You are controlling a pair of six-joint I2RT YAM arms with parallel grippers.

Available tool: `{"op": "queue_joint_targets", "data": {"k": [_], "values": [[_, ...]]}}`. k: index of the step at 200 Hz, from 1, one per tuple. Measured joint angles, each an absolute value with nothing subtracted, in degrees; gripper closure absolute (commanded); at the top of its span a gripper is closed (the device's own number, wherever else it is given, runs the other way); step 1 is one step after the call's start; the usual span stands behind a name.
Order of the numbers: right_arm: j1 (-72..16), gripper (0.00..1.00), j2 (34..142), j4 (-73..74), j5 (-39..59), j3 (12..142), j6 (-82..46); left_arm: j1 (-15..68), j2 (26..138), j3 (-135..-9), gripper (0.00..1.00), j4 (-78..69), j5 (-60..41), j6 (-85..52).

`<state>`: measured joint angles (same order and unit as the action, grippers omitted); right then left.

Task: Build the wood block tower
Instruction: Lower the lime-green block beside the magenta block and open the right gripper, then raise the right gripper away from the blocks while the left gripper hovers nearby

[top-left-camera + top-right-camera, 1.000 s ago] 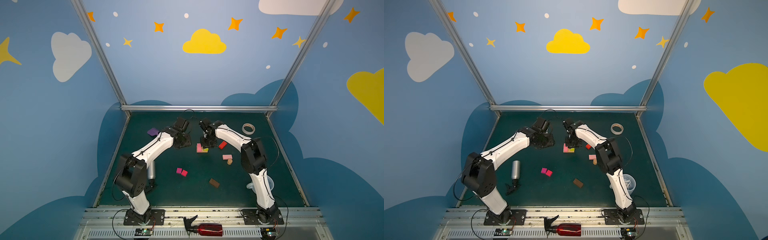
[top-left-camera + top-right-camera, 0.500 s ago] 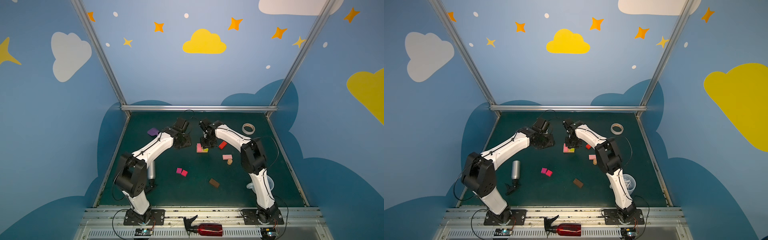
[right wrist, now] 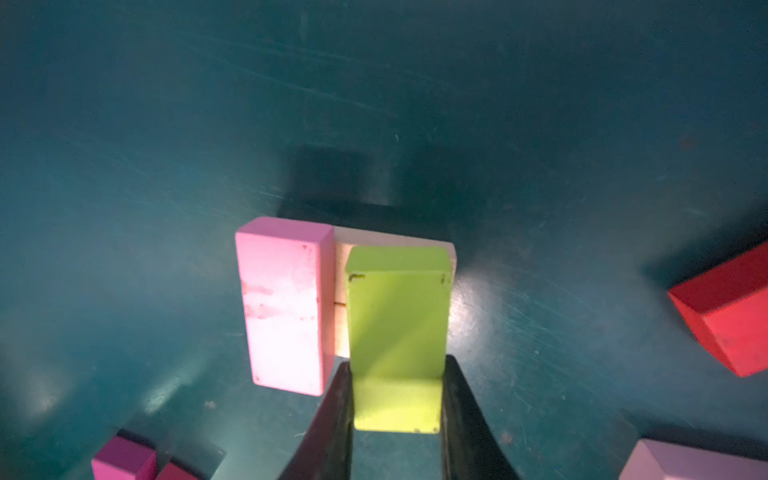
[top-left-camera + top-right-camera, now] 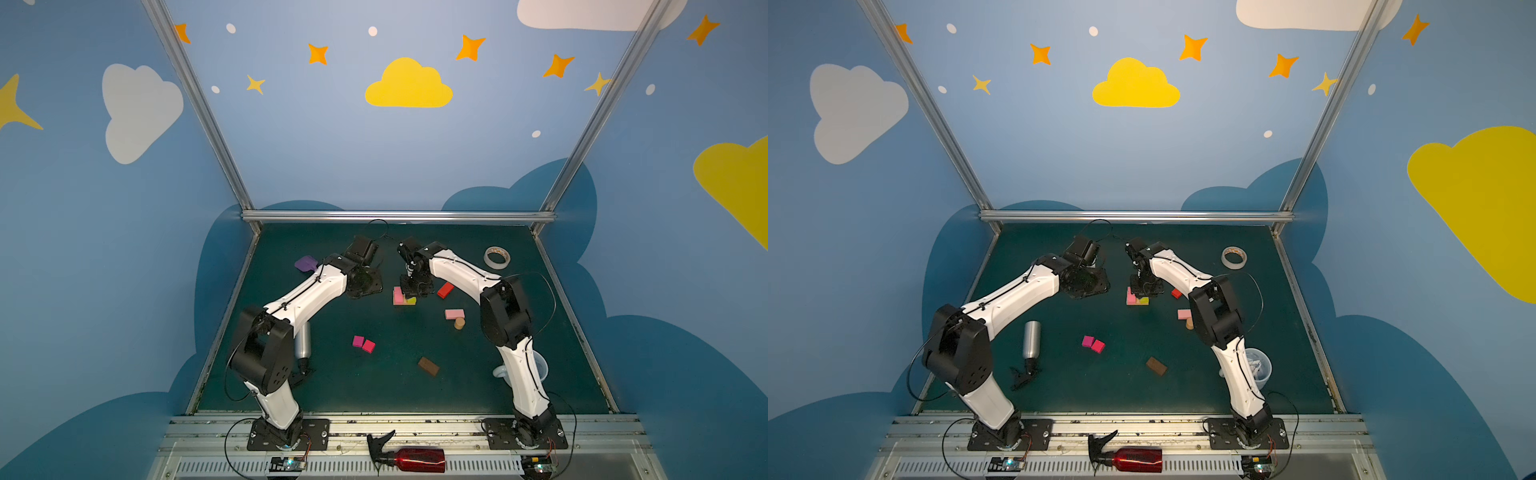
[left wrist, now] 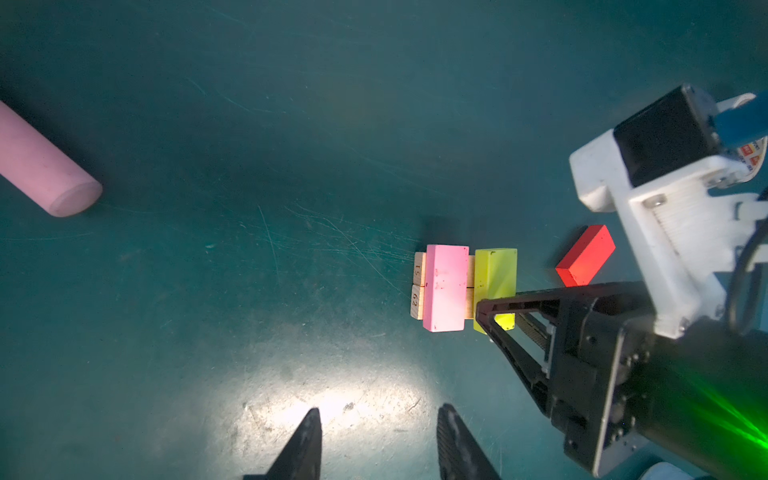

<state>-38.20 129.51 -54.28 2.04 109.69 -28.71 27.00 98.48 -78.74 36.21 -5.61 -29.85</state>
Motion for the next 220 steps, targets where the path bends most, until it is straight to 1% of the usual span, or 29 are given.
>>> {"op": "queue_joint_targets", "data": {"k": [15,110,159,194,220], "values": [[-38.2,0.69,129.5,-54.3,2.0,109.7,-28.8,27.0,98.5,-78.7,0.54,36.2,-5.6,-29.8],[-38.3,0.65,129.5,-54.3,2.3,109.7,-28.9,27.0,98.5,-78.7,0.54,36.2,-5.8,-29.8],[-38.5,0.61,129.5,-54.3,2.4,109.7,-29.3,27.0,98.5,-78.7,0.54,36.2,-5.8,-30.1],[-38.5,0.55,129.5,-54.3,2.3,109.7,-29.4,27.0,98.5,-78.7,0.54,36.2,-5.8,-30.3],[-38.5,0.54,128.6,-54.0,2.1,108.8,-29.5,27.0,98.5,-78.7,0.54,36.2,-6.3,-30.3]]}}
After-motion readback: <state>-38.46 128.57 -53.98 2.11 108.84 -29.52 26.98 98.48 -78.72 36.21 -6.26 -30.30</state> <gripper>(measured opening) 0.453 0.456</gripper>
